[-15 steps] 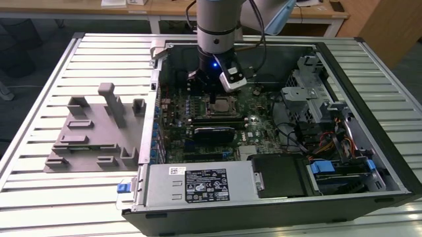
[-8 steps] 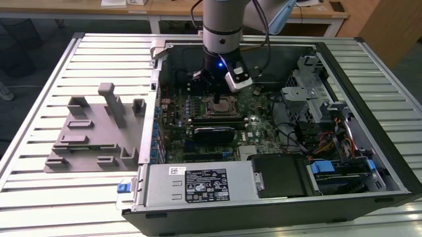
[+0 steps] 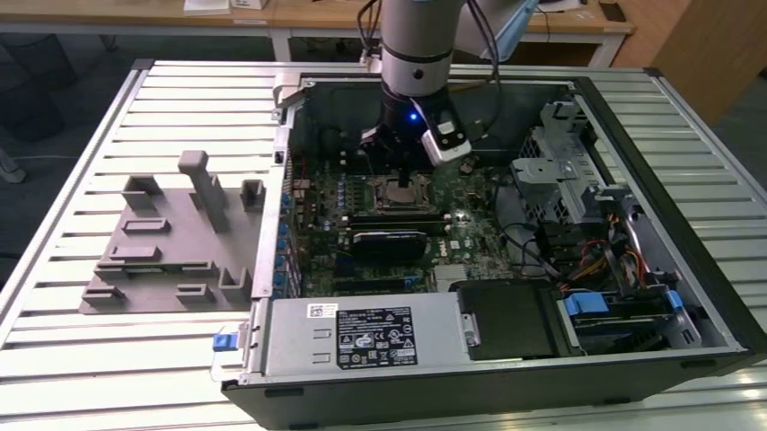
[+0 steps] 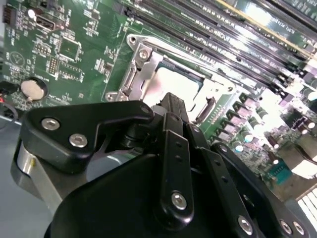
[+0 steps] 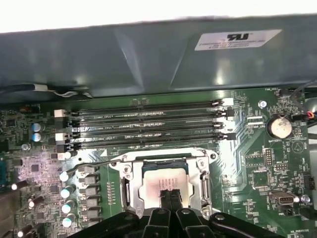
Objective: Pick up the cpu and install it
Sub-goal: 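Close the cpu cover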
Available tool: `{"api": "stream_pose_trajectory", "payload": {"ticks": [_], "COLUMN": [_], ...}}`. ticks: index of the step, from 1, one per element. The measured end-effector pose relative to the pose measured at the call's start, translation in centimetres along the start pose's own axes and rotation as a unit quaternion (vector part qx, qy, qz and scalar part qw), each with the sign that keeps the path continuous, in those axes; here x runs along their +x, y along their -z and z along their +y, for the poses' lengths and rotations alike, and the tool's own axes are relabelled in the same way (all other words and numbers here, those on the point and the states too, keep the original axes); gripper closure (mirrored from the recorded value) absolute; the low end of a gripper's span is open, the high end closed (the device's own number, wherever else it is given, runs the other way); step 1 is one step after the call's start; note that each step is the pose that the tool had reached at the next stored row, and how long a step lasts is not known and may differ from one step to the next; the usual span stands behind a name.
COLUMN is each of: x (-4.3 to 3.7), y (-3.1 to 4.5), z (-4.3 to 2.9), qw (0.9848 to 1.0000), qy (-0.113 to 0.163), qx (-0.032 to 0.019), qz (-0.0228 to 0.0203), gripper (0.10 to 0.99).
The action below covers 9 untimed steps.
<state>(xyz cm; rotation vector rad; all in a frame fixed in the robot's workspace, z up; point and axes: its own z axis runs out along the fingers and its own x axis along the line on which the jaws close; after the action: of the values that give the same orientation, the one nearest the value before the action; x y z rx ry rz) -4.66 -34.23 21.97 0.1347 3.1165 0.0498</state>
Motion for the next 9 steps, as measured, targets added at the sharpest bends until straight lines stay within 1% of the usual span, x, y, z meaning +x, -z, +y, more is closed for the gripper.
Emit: {"api": "stream_pose_trajectory", "payload": {"ticks": [9], "x": [-0.04], "y": [1.9], "z": [0.06], "qw": [1.0], "qy": [0.0], "qx": [-0.0001], "qz": [-0.0004], "gripper": [0.98]}}
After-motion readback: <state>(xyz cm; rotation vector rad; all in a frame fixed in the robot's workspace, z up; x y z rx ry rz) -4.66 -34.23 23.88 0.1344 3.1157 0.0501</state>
